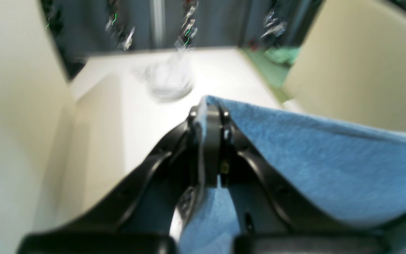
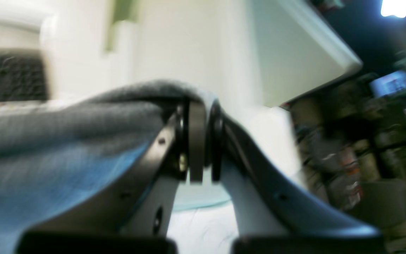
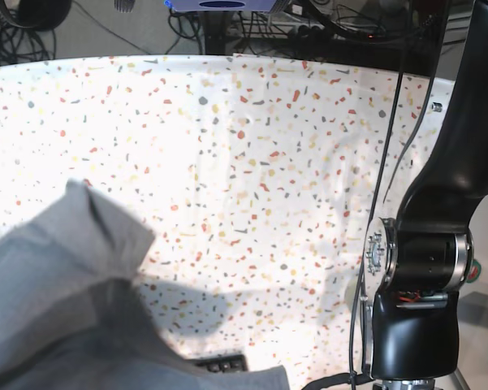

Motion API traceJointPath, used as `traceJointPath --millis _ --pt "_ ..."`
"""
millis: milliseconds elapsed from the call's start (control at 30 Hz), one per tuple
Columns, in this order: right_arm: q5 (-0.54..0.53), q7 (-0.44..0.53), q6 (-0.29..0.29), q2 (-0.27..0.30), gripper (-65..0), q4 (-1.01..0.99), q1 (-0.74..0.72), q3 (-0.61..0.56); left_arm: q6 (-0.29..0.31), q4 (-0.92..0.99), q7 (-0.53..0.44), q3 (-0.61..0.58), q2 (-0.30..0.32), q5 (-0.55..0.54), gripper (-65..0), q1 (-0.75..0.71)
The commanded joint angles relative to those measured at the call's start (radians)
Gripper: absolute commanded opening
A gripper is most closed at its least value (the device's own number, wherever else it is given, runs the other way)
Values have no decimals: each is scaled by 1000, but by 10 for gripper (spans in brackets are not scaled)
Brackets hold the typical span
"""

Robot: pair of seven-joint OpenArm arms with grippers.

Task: Layout the t-shirt on the table in an organized manner, then fold the t-shirt properly
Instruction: 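Lay the lifted shirt flat on the table with both grippers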

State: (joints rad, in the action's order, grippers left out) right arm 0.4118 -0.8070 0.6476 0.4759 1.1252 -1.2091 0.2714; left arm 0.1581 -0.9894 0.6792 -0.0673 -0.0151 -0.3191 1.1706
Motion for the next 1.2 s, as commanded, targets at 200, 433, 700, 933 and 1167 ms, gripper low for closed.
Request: traceJointPath --millis 200,433,700,933,1167 --pt "-6 -225 30 50 -650 342 255 -10 -1 -334 135 50 10 7 -650 -245" --pt "-1 -394 38 -153 -650 809 855 95 -1 -710 164 119 116 8 -650 -779" --pt "-1 -128 38 -435 -650 674 1224 286 4 -604 156 105 169 10 -650 -1211" --pt "-3 -96 38 -454 -650 565 1290 401 2 -520 33 106 175 11 -650 -1320" --pt "-3 -211 -18 -455 -650 563 1297 435 2 -515 35 105 171 11 -650 -1325"
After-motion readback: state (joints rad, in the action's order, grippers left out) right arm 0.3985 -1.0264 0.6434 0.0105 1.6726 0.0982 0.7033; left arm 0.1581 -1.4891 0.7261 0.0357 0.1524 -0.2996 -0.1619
